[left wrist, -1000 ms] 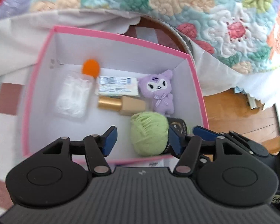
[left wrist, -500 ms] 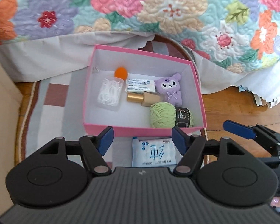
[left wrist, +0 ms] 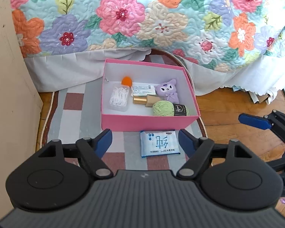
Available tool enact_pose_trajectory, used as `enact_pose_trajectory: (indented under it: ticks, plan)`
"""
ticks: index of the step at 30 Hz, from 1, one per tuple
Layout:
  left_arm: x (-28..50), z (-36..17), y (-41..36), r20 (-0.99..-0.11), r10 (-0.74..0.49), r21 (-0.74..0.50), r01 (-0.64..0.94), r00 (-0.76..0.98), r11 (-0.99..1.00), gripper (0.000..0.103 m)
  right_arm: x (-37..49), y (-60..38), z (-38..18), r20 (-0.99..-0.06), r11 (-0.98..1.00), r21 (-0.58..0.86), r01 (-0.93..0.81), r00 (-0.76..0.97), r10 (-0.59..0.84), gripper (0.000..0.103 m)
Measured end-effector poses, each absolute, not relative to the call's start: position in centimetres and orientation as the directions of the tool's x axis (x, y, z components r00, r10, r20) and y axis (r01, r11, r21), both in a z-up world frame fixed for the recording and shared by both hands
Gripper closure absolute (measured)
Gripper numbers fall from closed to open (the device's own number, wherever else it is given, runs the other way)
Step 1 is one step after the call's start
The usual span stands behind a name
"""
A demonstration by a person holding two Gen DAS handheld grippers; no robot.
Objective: Organize objects
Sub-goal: 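Move the left gripper down to the white wet-wipes pack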
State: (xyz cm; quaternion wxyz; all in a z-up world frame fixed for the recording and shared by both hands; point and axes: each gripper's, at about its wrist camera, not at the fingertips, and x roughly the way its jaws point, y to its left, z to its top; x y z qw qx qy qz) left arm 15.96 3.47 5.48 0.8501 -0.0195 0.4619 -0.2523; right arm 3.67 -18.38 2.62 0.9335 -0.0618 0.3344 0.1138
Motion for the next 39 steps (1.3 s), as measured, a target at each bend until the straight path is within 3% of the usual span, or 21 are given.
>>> enact_pose_trajectory:
  ticks: [6,11,16,22,25,31,39]
  plan:
    - [14.8,3.9,3.3,-0.740,-0.482,-0.290,0.424,0.469,0.858,0.025,2.8,-19.0,0.8,-0.609,0.975,-0.098,-0.201,0.787,0.101,0.027]
    - [14.4,0.4,2.8,-0.730,-0.456,-0.234,0.440,0.510,0.867,0.020,3.0,-19.6,-2.7,-0.578,0.976,-0.117,-0.183,0.812,0.083,0.009]
    - [15.0,-3.2,1.5,-0.703,-0.460,-0.205,0.464,0.542,0.862,0.013,5.5,-20.7,-7.6,-0.635,0.974,-0.052,-0.221,0.760,0.139,0.006]
    - [16.0,-7.6,0.7,-0.703,-0.487,-0.267,0.442,0.518,0.856,0.011,10.2,-23.3,-14.0,-0.708,0.986,0.068,-0.152,0.689,0.154,0.009]
    - [16.6,-10.0,0.6,-0.709,-0.565,-0.362,0.471,0.421,0.805,0.011,11.3,-24.0,-16.2,-0.722,0.991,0.098,-0.087,0.679,0.131,0.013]
    - [17.0,-12.8,-0.2,-0.727,-0.552,-0.338,0.488,0.407,0.805,0.011,11.9,-24.4,-19.3,-0.778,0.987,0.155,-0.032,0.612,0.142,0.023]
    - [19.0,-16.6,-1.2,-0.721,-0.581,-0.404,0.453,0.377,0.795,0.014,11.5,-25.4,-21.0,-0.809,0.972,0.229,0.051,0.565,0.161,0.023]
